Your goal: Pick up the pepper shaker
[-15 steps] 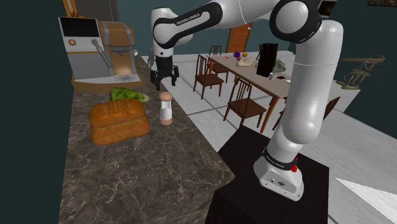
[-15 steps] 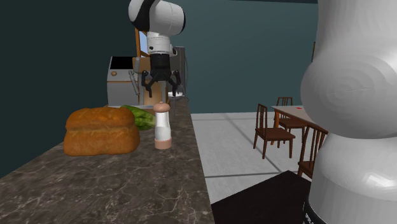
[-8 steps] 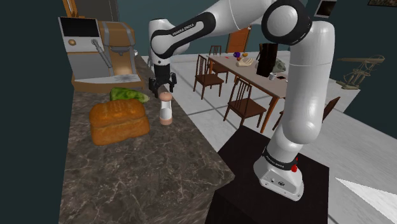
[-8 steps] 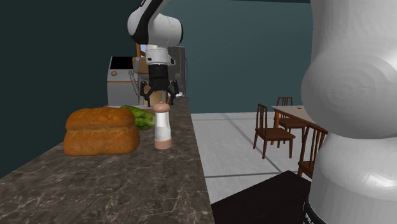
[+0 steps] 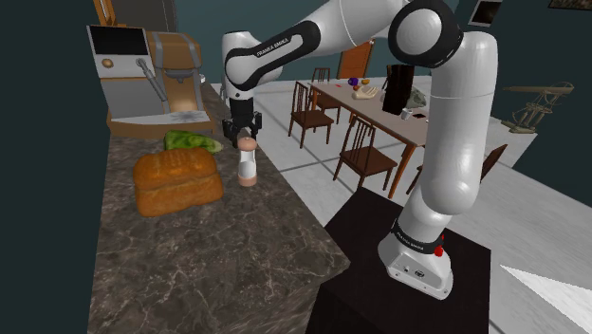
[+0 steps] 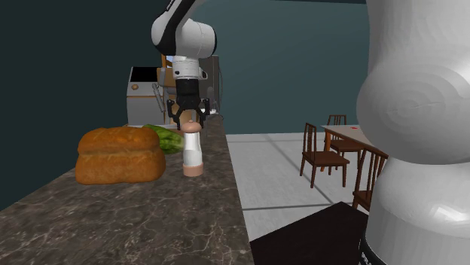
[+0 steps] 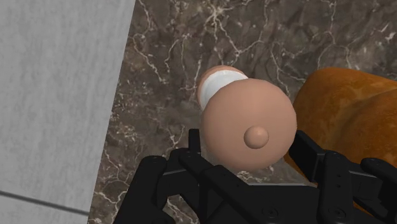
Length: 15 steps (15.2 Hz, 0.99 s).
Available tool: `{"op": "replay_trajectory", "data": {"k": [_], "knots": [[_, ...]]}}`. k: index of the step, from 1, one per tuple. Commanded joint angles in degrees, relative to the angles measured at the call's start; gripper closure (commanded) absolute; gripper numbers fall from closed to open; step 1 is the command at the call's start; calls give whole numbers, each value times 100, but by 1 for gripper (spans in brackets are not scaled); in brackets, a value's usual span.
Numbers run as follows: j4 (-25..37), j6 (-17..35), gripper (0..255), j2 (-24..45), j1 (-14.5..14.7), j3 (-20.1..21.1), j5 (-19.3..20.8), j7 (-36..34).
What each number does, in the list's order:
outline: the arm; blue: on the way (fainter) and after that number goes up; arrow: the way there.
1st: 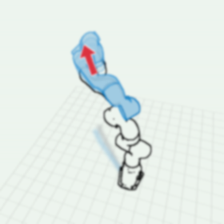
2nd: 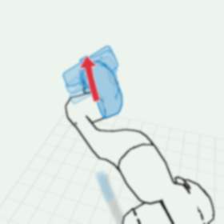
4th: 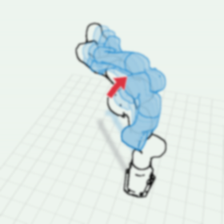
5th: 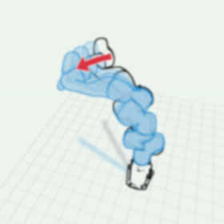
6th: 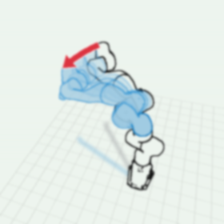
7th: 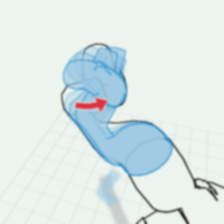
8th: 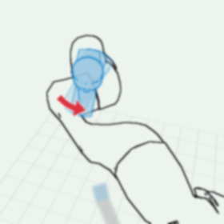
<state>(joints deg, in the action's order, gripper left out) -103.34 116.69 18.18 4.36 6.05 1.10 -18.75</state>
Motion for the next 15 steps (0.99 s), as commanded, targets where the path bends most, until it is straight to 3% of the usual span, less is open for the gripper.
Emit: {"op": "replay_trajectory", "data": {"k": [1,5,15], "knots": [[-7,0,255,4,1,1,-1,-1],[-4,-4,255,2,-2,0,-1,3],[414,-686,255,-263,-9,11,-33,16]]}}
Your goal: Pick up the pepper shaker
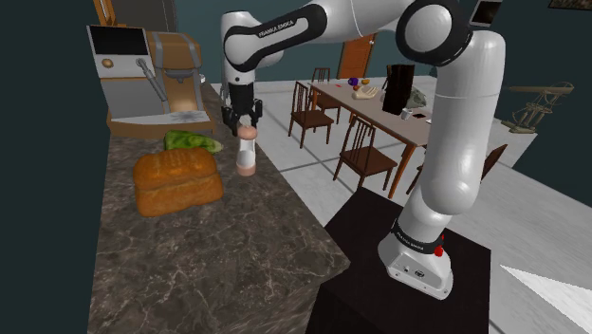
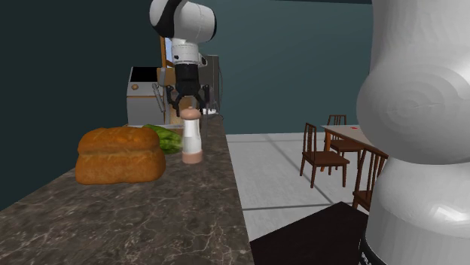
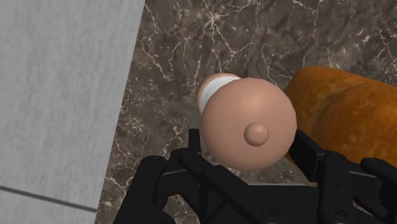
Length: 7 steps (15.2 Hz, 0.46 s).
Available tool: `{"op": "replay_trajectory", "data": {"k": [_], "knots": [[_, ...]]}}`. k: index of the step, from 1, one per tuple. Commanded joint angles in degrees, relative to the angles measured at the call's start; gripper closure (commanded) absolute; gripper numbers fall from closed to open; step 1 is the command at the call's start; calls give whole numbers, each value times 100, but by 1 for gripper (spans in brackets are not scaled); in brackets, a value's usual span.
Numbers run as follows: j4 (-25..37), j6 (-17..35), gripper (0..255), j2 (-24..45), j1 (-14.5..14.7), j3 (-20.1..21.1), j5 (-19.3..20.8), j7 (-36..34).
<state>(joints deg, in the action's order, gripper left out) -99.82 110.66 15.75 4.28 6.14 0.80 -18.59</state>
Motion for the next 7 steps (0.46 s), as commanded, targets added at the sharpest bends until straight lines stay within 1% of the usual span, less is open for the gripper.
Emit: {"op": "replay_trajectory", "data": {"k": [1,5,7], "knots": [[111,-153,255,-41,0,2,-5,1],[324,-437,255,-112,-1,5,-13,4],[333,-448,255,-115,-1,5,-14,4]]}}
